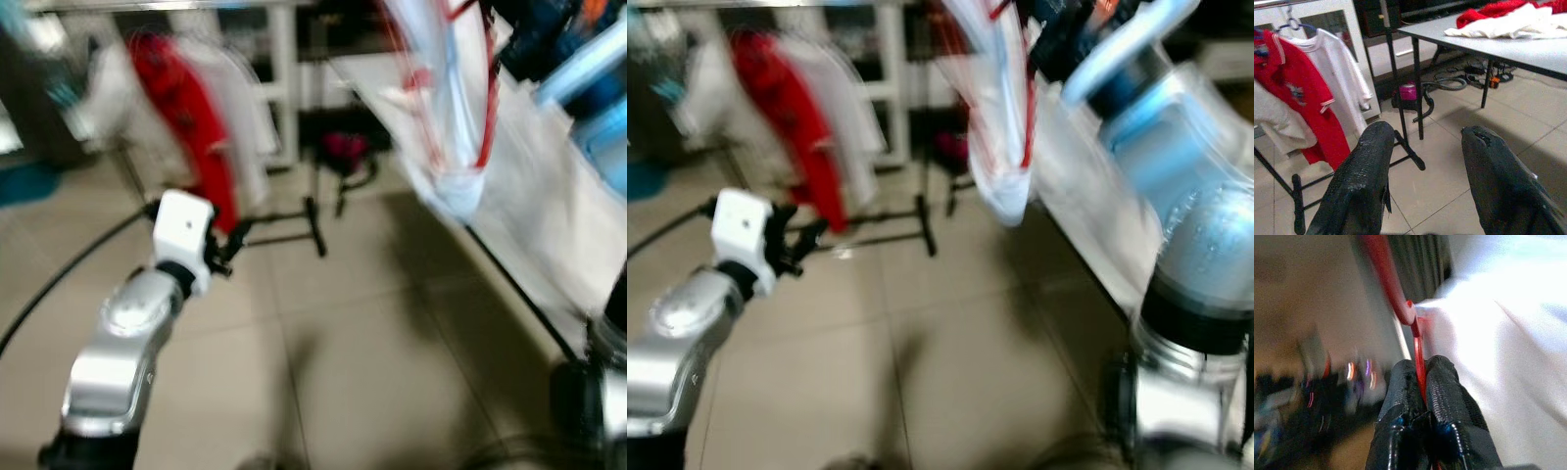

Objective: Hang hanger

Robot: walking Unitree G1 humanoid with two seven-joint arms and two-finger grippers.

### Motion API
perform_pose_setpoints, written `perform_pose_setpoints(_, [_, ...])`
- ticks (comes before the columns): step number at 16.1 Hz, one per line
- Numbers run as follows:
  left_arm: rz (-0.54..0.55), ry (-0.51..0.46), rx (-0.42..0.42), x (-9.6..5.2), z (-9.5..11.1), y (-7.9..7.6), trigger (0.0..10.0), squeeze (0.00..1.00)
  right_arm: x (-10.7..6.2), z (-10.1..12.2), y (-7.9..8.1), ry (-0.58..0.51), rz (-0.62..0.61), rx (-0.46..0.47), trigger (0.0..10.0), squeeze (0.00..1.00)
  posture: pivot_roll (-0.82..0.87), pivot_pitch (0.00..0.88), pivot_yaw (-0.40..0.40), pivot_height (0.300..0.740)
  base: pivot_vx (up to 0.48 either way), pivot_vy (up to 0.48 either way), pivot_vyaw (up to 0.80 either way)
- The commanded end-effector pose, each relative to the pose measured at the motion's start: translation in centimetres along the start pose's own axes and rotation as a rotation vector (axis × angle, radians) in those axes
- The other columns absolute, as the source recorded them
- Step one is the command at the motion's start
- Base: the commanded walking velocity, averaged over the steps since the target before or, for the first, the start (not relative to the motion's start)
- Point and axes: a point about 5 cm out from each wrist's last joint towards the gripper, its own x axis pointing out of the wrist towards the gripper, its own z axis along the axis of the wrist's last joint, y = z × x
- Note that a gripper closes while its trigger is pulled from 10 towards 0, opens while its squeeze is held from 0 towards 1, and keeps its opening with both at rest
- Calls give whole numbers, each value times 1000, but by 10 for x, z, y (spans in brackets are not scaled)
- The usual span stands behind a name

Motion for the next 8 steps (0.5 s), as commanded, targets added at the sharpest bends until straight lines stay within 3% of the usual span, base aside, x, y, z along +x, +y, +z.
perform_pose_setpoints(1, [11,3,18,-2,0,1,10000,0,-3,-49,-1,185,-40,61,10000,0,-23,6,-15,740,0,0,800])
perform_pose_setpoints(3, [-2,21,37,-4,-2,1,10000,0,-20,-102,-3,348,-121,136,10000,0,-21,10,-11,740,0,0,800])
perform_pose_setpoints(5, [-35,43,55,-4,-5,-3,10000,0,-34,-132,-12,450,-224,140,10000,0,-17,13,-5,740,0,0,800])
perform_pose_setpoints(6, [-71,62,68,-5,-8,-8,10000,0,-44,-147,-19,487,-291,129,10000,0,-15,13,-2,740,0,0,800])
perform_pose_setpoints(8, [-92,88,69,-5,-11,-12,10000,0,-48,-152,-26,474,-362,108,10000,0,-15,14,2,740,0,0,800])
